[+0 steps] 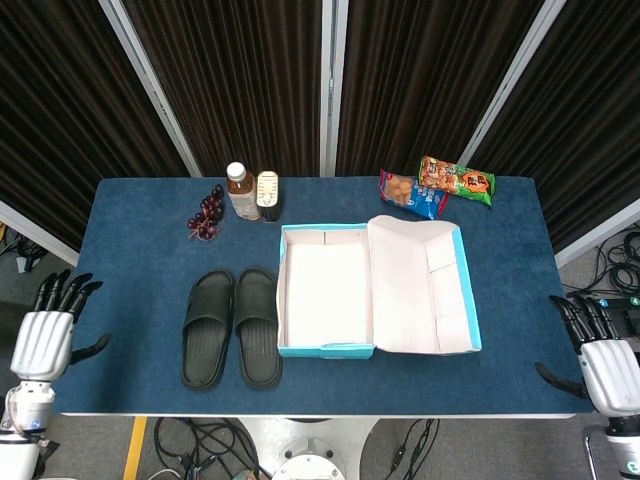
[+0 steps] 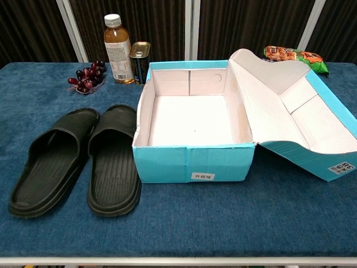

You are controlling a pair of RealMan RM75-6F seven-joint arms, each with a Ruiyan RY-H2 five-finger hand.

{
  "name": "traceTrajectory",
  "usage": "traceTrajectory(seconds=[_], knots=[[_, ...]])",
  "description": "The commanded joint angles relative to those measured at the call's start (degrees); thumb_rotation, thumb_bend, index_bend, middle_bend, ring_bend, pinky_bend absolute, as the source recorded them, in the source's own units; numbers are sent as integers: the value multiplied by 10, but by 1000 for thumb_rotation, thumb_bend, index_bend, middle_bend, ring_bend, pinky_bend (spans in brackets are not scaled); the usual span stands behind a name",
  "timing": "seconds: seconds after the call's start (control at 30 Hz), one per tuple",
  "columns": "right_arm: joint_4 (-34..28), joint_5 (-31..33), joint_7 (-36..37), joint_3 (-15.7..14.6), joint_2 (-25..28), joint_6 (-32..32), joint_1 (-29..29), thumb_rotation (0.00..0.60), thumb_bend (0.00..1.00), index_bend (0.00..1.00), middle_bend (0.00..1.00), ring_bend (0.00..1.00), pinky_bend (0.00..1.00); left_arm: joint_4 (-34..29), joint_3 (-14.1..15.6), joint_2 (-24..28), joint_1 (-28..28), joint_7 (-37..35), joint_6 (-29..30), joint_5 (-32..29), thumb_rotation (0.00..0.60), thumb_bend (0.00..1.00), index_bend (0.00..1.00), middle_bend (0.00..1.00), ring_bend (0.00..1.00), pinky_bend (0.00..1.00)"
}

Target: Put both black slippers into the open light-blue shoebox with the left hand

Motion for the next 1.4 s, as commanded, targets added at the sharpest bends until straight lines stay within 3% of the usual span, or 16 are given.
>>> traceTrajectory(seconds=[0.03,0.07,0.13,0.3,0.4,0.7,1.07,1.4], knots=[[-1,-3,-1,1,5,1,2,600,74,0,115,0,0,-12,-20,17,-42,-14,-44,8,600,158,198,118,8,61],[-2,-6,-1,1,7,3,3,600,74,0,115,0,0,-18,-25,21,-60,-18,-66,8,600,156,199,118,20,76],[-3,-10,-3,2,10,3,5,600,73,0,114,0,0,-32,-34,27,-87,-27,-107,-4,600,150,210,121,138,200],[-8,-22,-10,0,21,5,8,600,74,0,114,0,0,-67,-61,26,-167,-46,-232,-62,600,129,238,169,507,676],[-11,-25,-13,-2,25,8,7,600,74,0,114,0,0,-69,-72,7,-209,-15,-289,-104,600,109,229,171,591,767],[-11,-23,-10,-5,30,10,3,600,74,0,114,0,0,-48,-70,-70,-315,99,-407,-284,600,54,123,93,622,852],[-8,-18,-4,-7,30,9,1,600,75,0,114,0,0,-23,-46,-125,-414,193,-424,-485,600,39,102,60,621,855],[-2,-12,3,-7,31,12,-3,600,74,0,114,0,0,7,-26,-149,-487,208,-449,-622,600,28,99,59,628,857]])
